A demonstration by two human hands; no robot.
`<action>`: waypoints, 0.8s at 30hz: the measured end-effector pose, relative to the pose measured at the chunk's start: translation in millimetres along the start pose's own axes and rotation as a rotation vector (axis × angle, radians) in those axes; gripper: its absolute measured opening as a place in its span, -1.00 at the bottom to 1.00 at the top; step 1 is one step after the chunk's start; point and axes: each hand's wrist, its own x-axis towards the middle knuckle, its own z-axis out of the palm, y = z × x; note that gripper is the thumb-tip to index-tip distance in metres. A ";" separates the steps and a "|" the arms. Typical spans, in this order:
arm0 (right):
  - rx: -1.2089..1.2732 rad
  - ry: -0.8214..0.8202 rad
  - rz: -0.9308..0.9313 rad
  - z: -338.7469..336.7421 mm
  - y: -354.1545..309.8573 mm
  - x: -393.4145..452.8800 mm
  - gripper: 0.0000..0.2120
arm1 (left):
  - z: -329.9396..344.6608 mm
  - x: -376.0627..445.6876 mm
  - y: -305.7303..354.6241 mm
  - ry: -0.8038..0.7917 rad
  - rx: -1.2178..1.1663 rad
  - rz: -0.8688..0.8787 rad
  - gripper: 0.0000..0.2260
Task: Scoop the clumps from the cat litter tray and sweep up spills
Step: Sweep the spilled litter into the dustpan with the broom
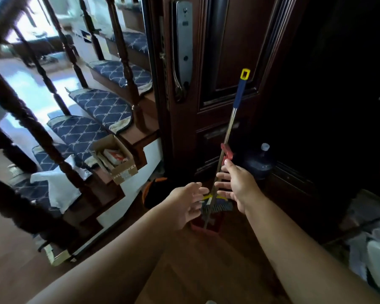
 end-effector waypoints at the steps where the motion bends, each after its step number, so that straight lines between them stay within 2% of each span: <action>1: 0.015 -0.006 -0.003 -4.9 -4.5 6.1 -0.51 | 8.2 1.5 4.4 -0.008 0.026 0.003 -0.74; 5: 0.025 -0.013 -0.011 -18.3 -14.9 29.0 -0.50 | 24.9 19.8 19.9 0.021 0.025 0.023 -0.76; 9: 0.046 0.036 -0.005 -25.8 -29.2 54.4 -0.53 | 32.8 47.0 37.0 0.010 -0.023 0.024 -0.66; 16: -0.002 0.114 -0.063 -18.2 -60.7 107.8 -0.64 | 50.9 103.7 65.5 -0.024 0.028 -0.022 -0.60; 18: -0.034 0.159 -0.093 -17.1 -69.6 122.0 -0.61 | 55.0 117.0 77.5 -0.041 0.051 -0.020 -0.58; 21: -0.071 0.230 -0.125 -8.9 -79.3 140.3 -0.46 | 60.7 137.1 96.1 -0.043 0.126 -0.033 -0.56; 24: -0.104 0.229 -0.141 -0.8 -84.0 150.1 -0.34 | 64.8 147.4 110.6 -0.054 0.166 -0.042 -0.56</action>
